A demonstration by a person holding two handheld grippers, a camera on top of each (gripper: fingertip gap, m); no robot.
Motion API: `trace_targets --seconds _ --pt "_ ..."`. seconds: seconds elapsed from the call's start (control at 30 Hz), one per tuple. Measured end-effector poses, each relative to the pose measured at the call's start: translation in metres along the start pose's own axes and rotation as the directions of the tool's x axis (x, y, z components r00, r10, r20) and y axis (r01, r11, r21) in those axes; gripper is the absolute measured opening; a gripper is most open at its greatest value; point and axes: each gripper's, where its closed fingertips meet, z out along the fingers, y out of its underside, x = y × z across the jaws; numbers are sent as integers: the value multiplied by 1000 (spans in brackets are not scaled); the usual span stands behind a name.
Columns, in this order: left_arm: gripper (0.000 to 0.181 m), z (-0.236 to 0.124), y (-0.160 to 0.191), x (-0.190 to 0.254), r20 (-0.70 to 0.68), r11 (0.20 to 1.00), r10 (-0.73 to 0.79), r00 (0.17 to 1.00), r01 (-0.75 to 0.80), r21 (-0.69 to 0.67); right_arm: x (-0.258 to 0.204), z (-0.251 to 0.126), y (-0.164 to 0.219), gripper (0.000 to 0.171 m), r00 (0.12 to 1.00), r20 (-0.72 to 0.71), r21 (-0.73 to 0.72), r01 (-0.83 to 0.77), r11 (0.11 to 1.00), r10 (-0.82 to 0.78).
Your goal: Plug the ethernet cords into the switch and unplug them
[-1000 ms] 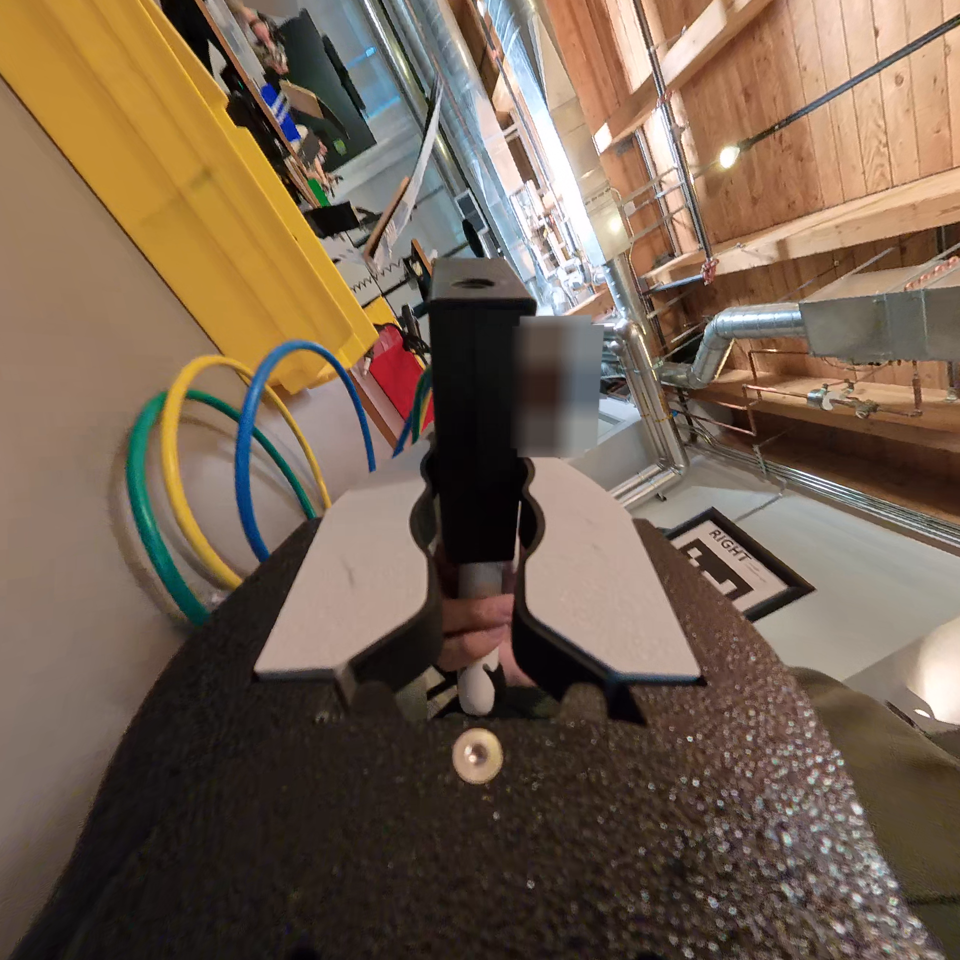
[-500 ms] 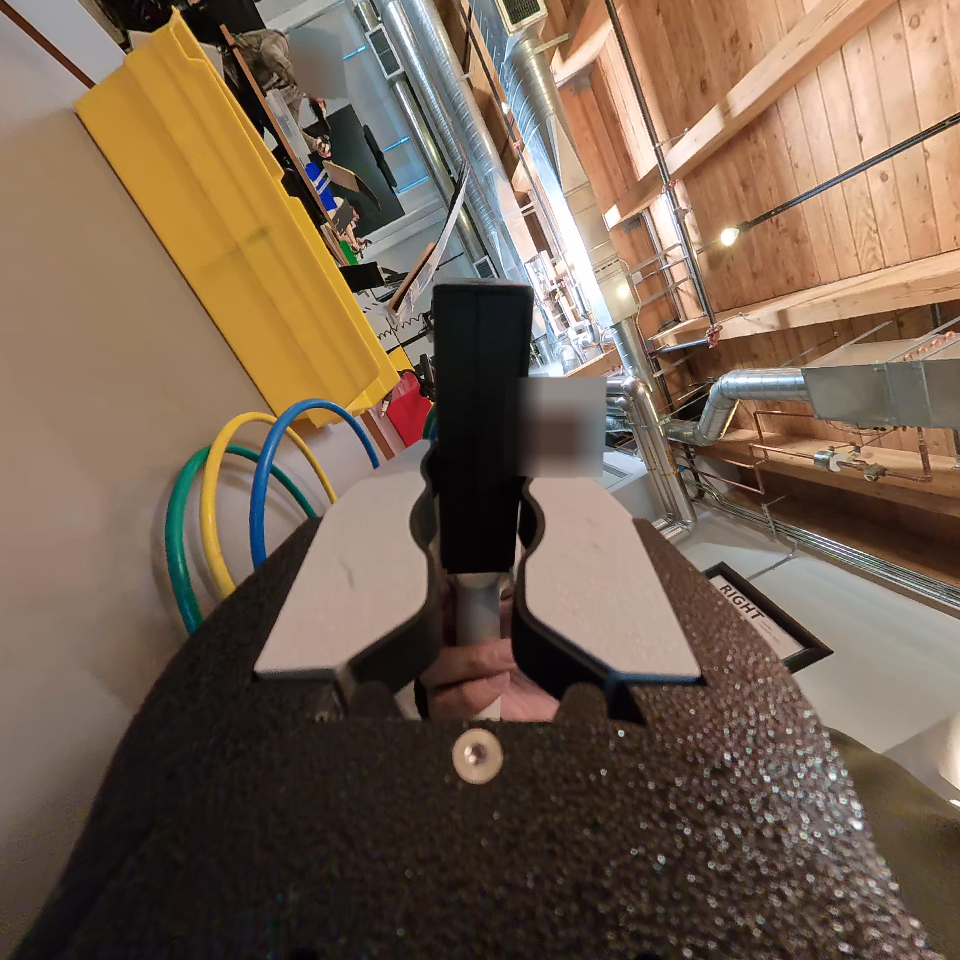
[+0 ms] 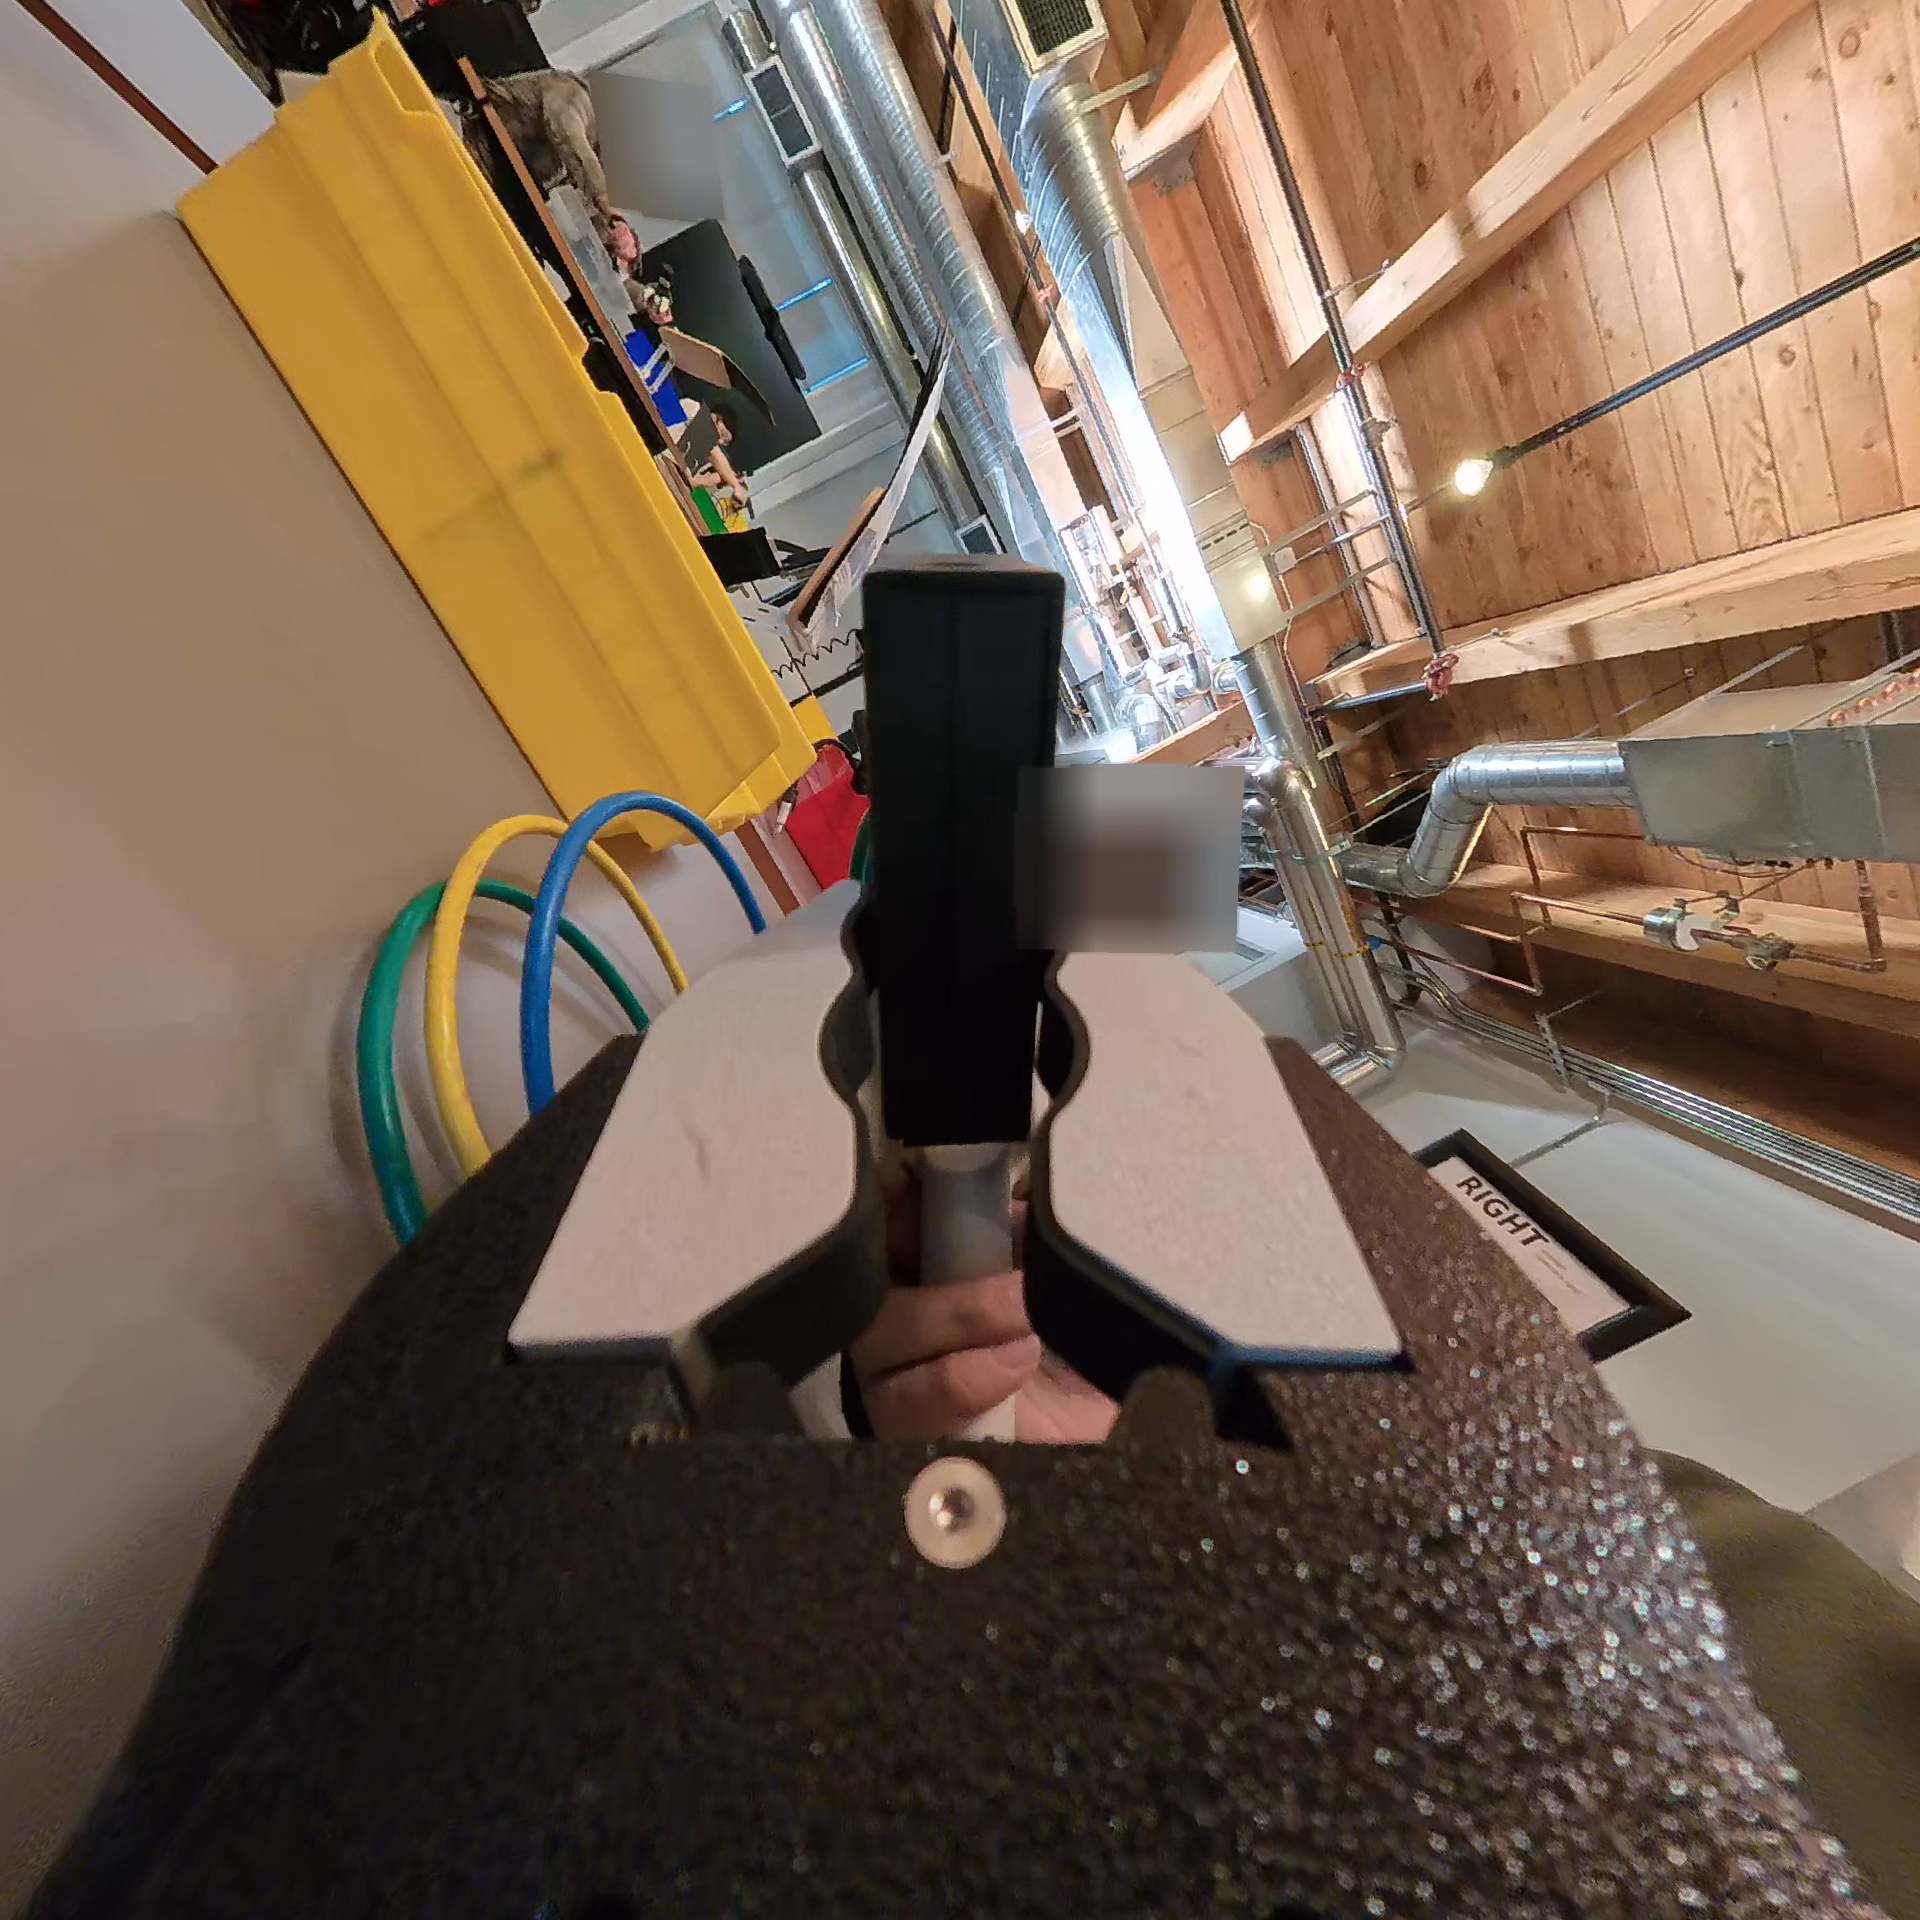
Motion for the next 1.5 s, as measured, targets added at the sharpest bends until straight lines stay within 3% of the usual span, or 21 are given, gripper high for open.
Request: trace_targets --seconds 0.47,1.0,1.5 --pt "27 3 -7 6 12 987 2 1000 -4 160 -6 0 -2 14 997 47 55 -67 996 64" --pt "27 2 -7 -2 37 980 -51 998 42 196 2 -2 -3 14 998 31 77 -65 995 63" --pt "27 -2 -11 -10 17 961 40 999 -43 273 8 6 0 7 992 7 -13 124 992 -124"
